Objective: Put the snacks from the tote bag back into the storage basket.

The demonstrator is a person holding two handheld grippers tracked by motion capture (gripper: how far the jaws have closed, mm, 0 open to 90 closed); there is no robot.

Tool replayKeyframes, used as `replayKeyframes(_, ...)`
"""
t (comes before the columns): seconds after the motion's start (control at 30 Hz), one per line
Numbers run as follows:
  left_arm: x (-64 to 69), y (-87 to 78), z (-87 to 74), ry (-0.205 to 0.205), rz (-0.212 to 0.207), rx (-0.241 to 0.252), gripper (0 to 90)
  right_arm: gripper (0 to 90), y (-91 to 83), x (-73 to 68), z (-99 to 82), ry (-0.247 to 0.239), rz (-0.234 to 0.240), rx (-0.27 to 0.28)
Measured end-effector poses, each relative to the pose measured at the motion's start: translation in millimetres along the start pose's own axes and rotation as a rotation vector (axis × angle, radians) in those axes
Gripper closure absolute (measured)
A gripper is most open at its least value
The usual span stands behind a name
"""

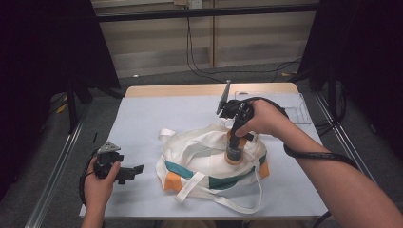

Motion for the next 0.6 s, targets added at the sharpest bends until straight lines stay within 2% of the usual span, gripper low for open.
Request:
replayKeyframes(0.2,0.9,0.9,-0.1,-0.002,-0.001,-0.002,4.8,30.1,-9.9,0.5,-2.3,-0.006,0.003,-0.004)
replayKeyframes(0.3,0.7,1.1,0.7,-0.002,0.001,0.004,4.8,30.1,-14.4,-1.4,-3.2,0.006,0.007,-0.009)
replayKeyframes(0.37,0.1,0.5,0.0,0.01,-0.001,-0.002,4.8,30.1,-15.8,-1.6,-3.3,0.008,0.007,-0.01)
replayKeyframes(0.47,1.0,1.2,0.4,-0.005,0.0,0.002,4.8,30.1,-21.9,-1.9,-3.6,0.003,0.008,-0.009)
replayKeyframes(0.6,0.8,1.3,0.4,-0.002,0.0,0.0,4.8,30.1,-28.8,-2.5,-3.9,0.003,0.004,-0.011)
Point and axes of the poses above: each handheld gripper's, and its own axes: y roughly forward along the jaws, z roughly out of its top, x roughly to its right, the point moved 10 cm from there along y, roughly forward along the jaws, and after that the axes turned 12 degrees about z, right-handed, at the moved point
